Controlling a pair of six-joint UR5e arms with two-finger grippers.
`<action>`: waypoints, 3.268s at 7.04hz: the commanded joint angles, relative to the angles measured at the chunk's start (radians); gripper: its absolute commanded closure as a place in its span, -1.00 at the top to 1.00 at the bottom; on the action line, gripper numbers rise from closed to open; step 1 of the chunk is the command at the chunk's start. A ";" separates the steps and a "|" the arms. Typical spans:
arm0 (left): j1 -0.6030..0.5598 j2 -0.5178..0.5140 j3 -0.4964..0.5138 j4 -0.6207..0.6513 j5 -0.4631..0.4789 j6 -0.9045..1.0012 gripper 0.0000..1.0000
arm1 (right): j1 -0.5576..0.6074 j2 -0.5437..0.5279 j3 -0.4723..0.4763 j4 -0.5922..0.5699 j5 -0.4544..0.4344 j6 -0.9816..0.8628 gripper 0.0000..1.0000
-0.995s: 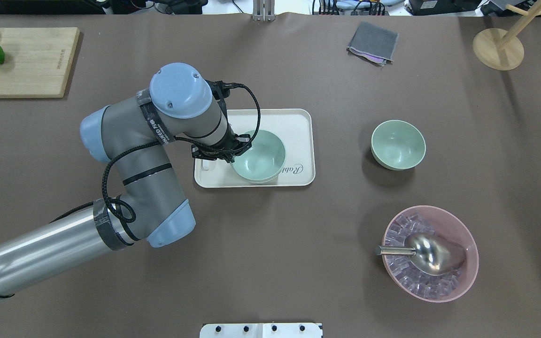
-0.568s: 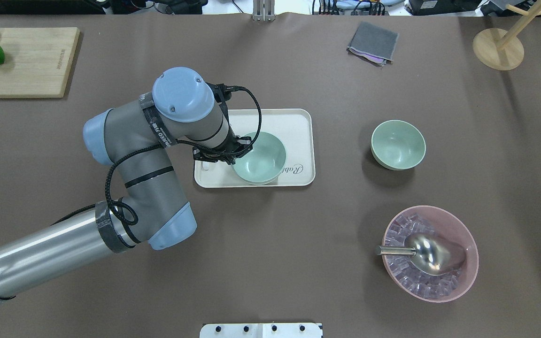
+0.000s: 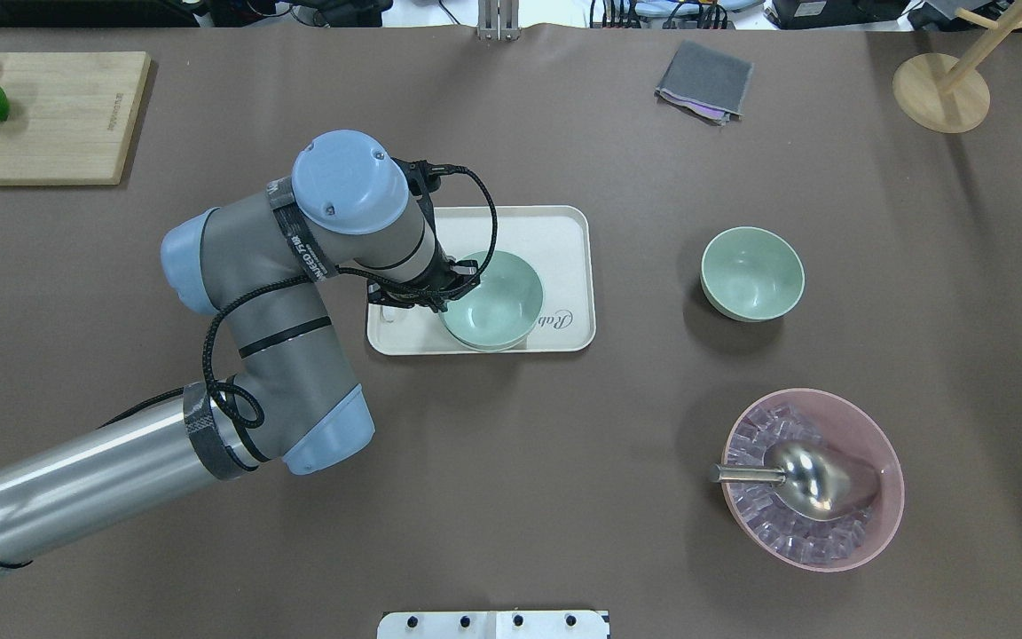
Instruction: Stack green bowls together
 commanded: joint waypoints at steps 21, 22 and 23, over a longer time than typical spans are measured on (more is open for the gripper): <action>-0.460 0.544 -0.496 0.281 -0.132 0.792 0.97 | -0.154 0.112 0.000 0.004 -0.012 0.291 1.00; -0.563 0.648 -0.409 0.289 -0.378 0.847 0.97 | -0.199 0.151 0.005 -0.003 -0.027 0.311 1.00; -0.716 0.675 -0.346 0.286 -0.493 1.057 0.97 | -0.257 0.179 0.017 0.000 -0.084 0.311 1.00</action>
